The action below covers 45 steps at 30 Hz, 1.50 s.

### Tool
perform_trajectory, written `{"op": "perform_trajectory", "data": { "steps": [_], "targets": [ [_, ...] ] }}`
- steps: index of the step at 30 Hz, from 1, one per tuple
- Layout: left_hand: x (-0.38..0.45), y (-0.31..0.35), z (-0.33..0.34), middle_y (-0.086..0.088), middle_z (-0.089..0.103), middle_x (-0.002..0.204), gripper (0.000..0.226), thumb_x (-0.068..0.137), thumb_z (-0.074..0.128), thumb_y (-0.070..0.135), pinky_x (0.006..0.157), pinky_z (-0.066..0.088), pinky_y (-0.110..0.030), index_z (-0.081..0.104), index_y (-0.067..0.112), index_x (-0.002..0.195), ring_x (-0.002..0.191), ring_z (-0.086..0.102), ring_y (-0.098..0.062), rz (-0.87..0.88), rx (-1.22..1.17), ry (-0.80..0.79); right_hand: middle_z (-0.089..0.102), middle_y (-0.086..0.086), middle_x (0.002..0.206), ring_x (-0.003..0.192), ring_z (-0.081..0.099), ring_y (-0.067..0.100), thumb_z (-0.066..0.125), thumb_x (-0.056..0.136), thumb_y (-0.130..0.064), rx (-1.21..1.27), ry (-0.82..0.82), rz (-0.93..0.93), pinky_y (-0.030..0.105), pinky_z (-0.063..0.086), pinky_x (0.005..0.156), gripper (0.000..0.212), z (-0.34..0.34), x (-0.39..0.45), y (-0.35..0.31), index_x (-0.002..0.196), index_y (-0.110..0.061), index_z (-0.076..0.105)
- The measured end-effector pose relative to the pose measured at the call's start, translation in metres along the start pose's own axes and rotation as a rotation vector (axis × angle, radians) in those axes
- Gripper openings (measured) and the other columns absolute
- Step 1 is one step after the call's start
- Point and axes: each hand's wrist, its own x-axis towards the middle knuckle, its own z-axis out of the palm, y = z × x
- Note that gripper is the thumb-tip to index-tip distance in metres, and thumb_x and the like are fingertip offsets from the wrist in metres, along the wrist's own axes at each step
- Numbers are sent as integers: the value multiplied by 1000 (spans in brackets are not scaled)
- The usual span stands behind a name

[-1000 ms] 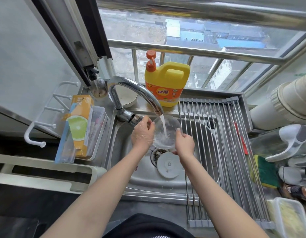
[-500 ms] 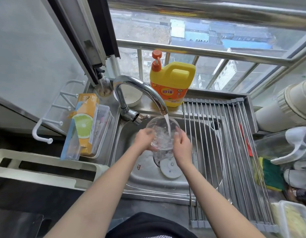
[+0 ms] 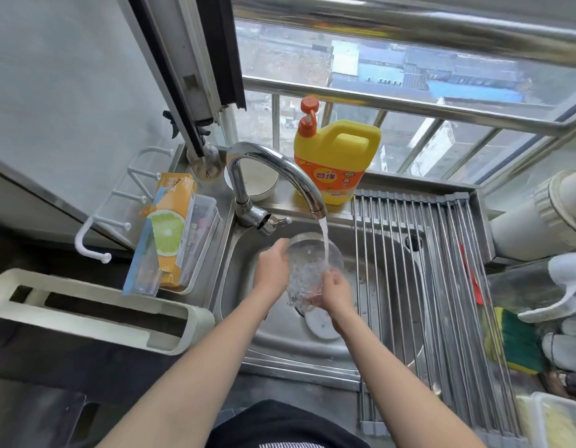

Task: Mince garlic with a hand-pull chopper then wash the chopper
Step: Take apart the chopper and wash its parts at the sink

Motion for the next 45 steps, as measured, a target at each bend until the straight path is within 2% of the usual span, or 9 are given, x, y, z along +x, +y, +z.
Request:
{"op": "perform_trajectory", "data": {
  "steps": [5, 9, 14, 21, 30, 34, 38, 43, 45],
  "targets": [
    [0, 9, -9, -3, 68, 96, 31, 82, 62, 0, 58, 37, -10, 66, 13, 109, 88, 60, -14, -130, -267, 38, 62, -3, 111, 85, 66, 19, 39, 93, 0, -116, 6, -414, 29, 57, 60, 59, -4, -8, -25, 139, -37, 37],
    [1, 14, -6, -8, 70, 98, 25, 90, 53, 8, 65, 40, -22, 69, 16, 109, 90, 62, -25, 4, -121, 50, 59, -9, 115, 85, 60, 12, 49, 93, -13, -489, 207, -636, 21, 45, 58, 52, -8, -6, -38, 137, -40, 41],
    [5, 18, -1, -9, 70, 95, 21, 96, 50, 22, 73, 48, -33, 67, 15, 109, 87, 64, -26, 33, 5, -16, 68, 7, 103, 85, 64, 26, 39, 99, -12, -390, 289, -364, 37, 55, 69, 30, -24, 3, -40, 112, -20, 63],
    [14, 30, 7, -5, 55, 122, 45, 92, 41, 0, 64, 54, -33, 47, 25, 129, 97, 55, -27, -201, -138, -201, 47, 8, 119, 84, 69, 37, 30, 83, 10, 206, -14, 132, 46, 60, 65, 61, -13, -12, -39, 132, -26, 35],
    [12, 35, 6, -1, 68, 104, 20, 85, 57, 4, 74, 45, -30, 64, 22, 92, 97, 63, -27, 114, 338, -221, 67, 5, 86, 72, 66, 25, 58, 86, -20, -504, -12, -144, 42, 59, 63, 9, -24, 5, -47, 89, -20, 66],
    [13, 28, 7, -5, 71, 98, 18, 82, 60, 5, 80, 53, -32, 71, 19, 85, 94, 65, -24, -100, 56, -111, 69, 12, 96, 70, 65, 28, 54, 92, -12, -485, 65, -178, 38, 55, 59, 18, -27, 13, -40, 105, -12, 67],
    [13, 19, 1, -16, 64, 111, 27, 87, 54, -3, 58, 59, -44, 62, 6, 111, 92, 68, -37, -397, 28, -366, 54, 1, 112, 65, 54, 17, 41, 87, 5, -316, 58, -152, 25, 42, 48, 52, -26, 5, -32, 131, -20, 49],
    [14, 13, 4, -19, 67, 100, 5, 91, 55, 8, 72, 56, -44, 59, 7, 89, 89, 67, -37, -128, 292, -328, 66, 12, 108, 90, 62, 30, 42, 91, -5, -719, 37, -391, 30, 46, 70, 32, -19, 4, -35, 113, -17, 61],
    [16, 14, 5, -18, 66, 104, 31, 98, 49, 32, 78, 51, -39, 62, 3, 97, 98, 63, -35, -65, 361, -331, 67, 16, 98, 90, 62, 35, 42, 96, -14, -859, -3, -409, 34, 46, 71, 23, -21, 6, -37, 108, -15, 61]
  ]
}}
